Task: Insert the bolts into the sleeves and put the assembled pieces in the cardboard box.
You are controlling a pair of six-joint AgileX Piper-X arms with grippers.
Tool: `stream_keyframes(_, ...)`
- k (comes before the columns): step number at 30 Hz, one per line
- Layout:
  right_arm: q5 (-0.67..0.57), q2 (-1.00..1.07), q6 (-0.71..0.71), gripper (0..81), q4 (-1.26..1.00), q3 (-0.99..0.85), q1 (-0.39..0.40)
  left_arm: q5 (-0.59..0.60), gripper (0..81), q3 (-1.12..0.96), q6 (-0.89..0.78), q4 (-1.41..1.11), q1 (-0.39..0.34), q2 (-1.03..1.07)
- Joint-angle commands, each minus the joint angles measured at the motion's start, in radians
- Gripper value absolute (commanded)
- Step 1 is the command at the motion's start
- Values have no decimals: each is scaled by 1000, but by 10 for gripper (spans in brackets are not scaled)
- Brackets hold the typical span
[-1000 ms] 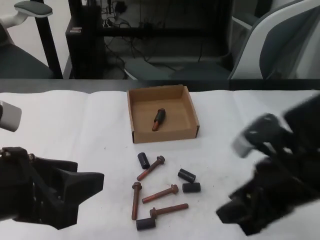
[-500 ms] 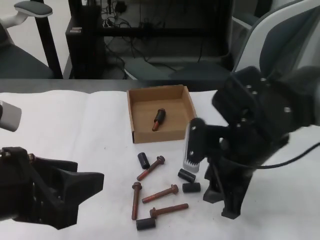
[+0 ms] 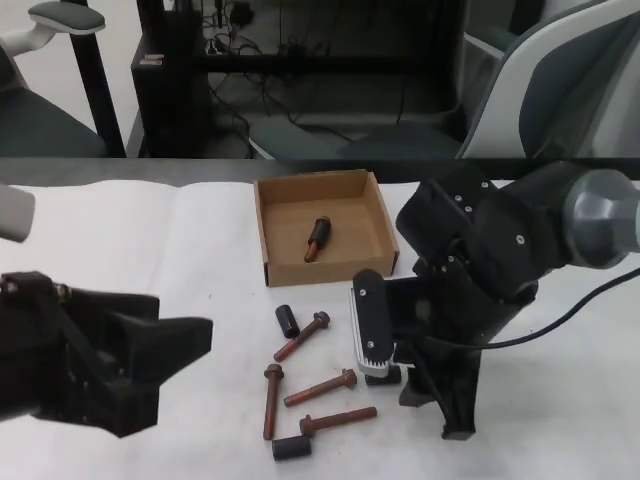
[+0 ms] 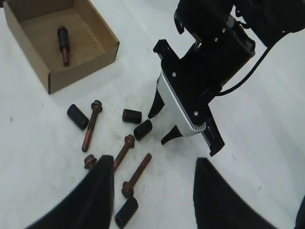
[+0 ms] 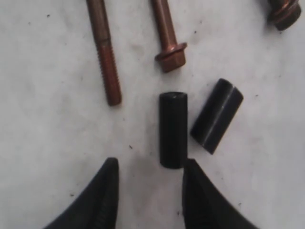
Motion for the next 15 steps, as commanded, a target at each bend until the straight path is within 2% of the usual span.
stream_keyframes(1, -6, 1, -16, 433, -20, -9, 2, -6, 515, 0, 0, -28, -1, -9)
stream_keyframes(15, -14, 10, -71, 433, -62, -9, 48, -6, 515, 0, 0, -28, -1, -9)
